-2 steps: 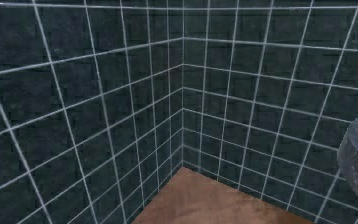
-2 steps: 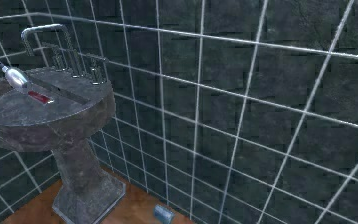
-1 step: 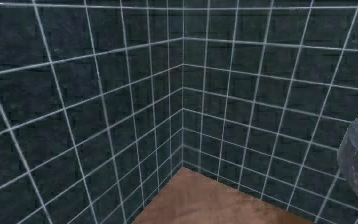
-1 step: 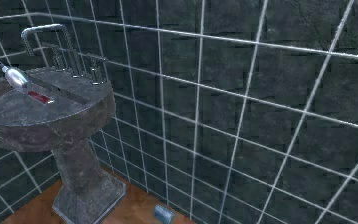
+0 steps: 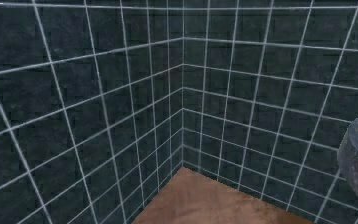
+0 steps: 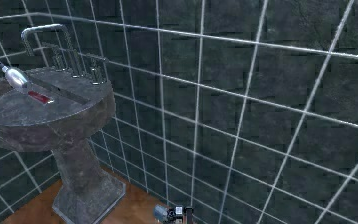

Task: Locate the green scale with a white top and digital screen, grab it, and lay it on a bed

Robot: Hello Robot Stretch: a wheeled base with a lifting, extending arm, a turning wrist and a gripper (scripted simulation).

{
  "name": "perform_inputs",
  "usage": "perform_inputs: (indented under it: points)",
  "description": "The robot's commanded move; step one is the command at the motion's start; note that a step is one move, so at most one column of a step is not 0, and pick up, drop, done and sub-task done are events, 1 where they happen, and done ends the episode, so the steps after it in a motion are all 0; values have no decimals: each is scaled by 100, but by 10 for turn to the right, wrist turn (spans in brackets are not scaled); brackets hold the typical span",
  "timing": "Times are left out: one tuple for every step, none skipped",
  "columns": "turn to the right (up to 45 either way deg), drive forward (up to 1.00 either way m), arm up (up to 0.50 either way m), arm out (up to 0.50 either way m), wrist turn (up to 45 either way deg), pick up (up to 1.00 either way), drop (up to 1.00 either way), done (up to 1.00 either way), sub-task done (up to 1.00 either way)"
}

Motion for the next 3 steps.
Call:
perform_inputs:
  points:
    - [0,0,0,0,450,0,0,0,0]
    - [0,0,0,0,450,0,0,0,0]
    - [0,0,0,0,450,0,0,0,0]
